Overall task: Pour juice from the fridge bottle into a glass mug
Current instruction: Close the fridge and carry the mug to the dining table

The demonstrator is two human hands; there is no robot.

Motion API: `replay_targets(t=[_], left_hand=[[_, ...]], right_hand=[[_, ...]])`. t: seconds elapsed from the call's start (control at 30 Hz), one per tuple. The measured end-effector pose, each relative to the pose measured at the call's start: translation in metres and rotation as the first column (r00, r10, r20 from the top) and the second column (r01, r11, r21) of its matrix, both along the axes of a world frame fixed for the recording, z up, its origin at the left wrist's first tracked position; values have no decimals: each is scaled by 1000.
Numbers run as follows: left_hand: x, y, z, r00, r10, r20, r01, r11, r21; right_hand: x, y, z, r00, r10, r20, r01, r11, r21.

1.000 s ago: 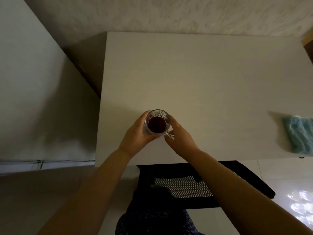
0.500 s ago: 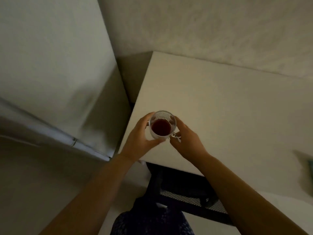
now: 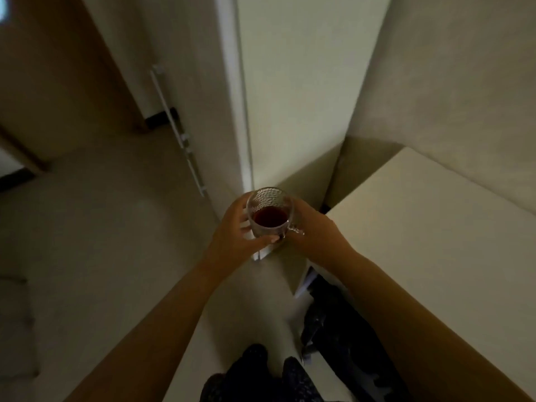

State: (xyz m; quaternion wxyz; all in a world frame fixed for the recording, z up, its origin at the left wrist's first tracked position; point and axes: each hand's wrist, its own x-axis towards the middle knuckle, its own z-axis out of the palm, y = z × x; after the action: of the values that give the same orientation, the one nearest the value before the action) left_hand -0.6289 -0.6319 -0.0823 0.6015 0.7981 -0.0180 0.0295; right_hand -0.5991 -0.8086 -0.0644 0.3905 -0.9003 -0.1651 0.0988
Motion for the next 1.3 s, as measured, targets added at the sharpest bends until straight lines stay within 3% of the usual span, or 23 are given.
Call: replay_targets(t=[0.3,0.63,1.03,1.3], left_hand=[[-102,157,26,900,436,16,-434,898,-69],[-203,345,39,706,705,73,-706,708,-16],[-275,504,39,374,925,68,-927,375,-7],[-294,611,34,119,992,34,-993,118,14]], right_hand=[[-36,191,30,924,380,40,-382,922,61],[-91,419,36,752,653,87,-659,748,81],[-132,645,39,434,900,35,-900,432,60],[-146,794,48,155,988,-24,-987,156,42]])
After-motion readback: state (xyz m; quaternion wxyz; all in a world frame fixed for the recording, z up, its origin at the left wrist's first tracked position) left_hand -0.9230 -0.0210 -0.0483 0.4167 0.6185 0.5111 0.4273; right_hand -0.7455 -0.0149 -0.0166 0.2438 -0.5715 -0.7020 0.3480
